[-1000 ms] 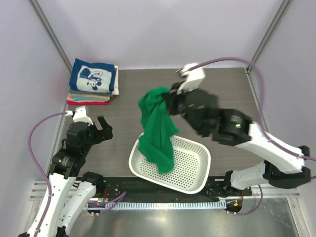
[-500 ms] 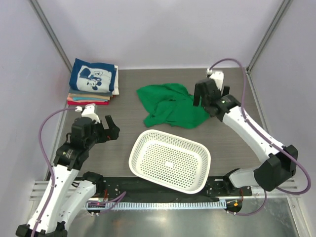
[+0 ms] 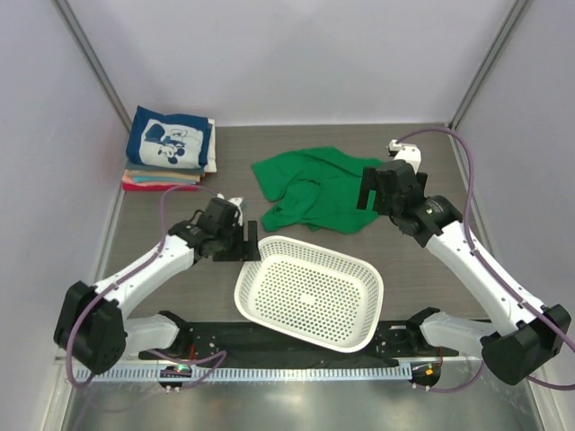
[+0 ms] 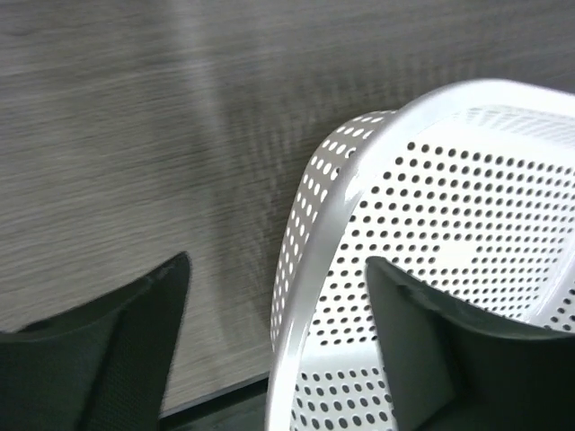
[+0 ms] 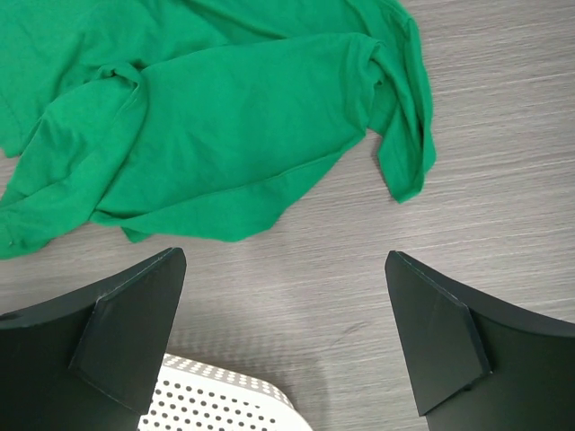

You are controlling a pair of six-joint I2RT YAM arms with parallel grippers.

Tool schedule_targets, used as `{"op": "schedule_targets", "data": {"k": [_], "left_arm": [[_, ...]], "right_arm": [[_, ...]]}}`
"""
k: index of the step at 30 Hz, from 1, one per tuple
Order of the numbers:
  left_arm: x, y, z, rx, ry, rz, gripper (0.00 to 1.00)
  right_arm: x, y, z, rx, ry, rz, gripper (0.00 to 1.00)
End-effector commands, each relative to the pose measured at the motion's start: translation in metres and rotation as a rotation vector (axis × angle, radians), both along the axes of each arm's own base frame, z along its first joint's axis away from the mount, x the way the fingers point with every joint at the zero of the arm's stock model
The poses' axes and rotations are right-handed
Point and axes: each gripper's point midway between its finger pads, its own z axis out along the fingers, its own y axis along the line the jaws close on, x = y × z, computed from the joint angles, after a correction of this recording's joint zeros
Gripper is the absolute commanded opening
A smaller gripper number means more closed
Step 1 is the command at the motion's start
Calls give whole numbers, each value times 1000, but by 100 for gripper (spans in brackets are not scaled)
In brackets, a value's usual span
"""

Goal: Fold and stack the t-shirts

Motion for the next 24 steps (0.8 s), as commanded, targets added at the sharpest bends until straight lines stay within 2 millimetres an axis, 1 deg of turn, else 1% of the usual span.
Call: {"op": "schedule_targets", "data": {"k": [1, 2, 3, 4, 5, 6, 7, 8, 9, 10, 11, 13, 14, 16, 17, 18, 19, 20, 21, 22, 23, 24], "left_arm": [[7, -22, -6, -7, 3, -21, 74], [7, -24, -8, -1, 14, -21, 67], [5, -26, -11, 3, 26, -24, 56], [4, -28, -13, 2, 38, -30, 36], [4, -26, -11, 14, 41, -26, 27], [4, -22, -10, 31, 39, -20, 19], [5, -17, -4, 52, 16, -27, 5], [8, -3, 5, 127, -3, -1, 0], [10, 10, 11, 182, -26, 15, 0], [7, 25, 25, 249, -48, 5, 0], [14, 44, 35, 335, -100, 48, 0], [15, 68, 53, 430, -140, 69, 0], [21, 93, 66, 518, -196, 127, 0], [17, 117, 78, 598, -205, 152, 0], [17, 129, 89, 627, -235, 176, 0], [19, 147, 99, 673, -263, 242, 0], [19, 154, 105, 679, -279, 257, 0], [17, 167, 116, 690, -311, 283, 0], [16, 178, 123, 718, -332, 320, 2], [16, 184, 129, 709, -338, 339, 7], [15, 200, 135, 712, -341, 400, 14], [14, 208, 140, 723, -356, 400, 30]], "right_arm": [[-2, 6, 3, 49, -18, 28, 100], [-5, 7, -2, 52, -7, 35, 100], [-6, 7, -4, 53, -3, 39, 100], [-7, 6, -6, 54, 0, 36, 100], [-10, 5, -10, 51, 6, 39, 100], [-12, 5, -12, 50, 11, 42, 100], [-13, 4, -12, 53, 12, 45, 100], [-17, 4, -15, 53, 16, 49, 100], [-18, 4, -14, 61, 12, 52, 100], [-20, 5, -17, 66, 20, 63, 100], [-23, 6, -16, 79, 15, 68, 100], [-26, 11, -17, 106, 20, 86, 100], [-29, 12, -18, 115, 21, 92, 100], [-32, 19, -22, 157, 34, 110, 100], [-34, 22, -25, 173, 42, 120, 100], [-36, 26, -26, 199, 46, 132, 100], [-37, 31, -31, 218, 53, 146, 100], [-41, 39, -34, 248, 72, 184, 100], [-42, 42, -36, 263, 82, 195, 100], [-44, 46, -41, 280, 93, 202, 100], [-47, 52, -43, 304, 110, 231, 100], [-48, 55, -45, 316, 115, 240, 100]]}}
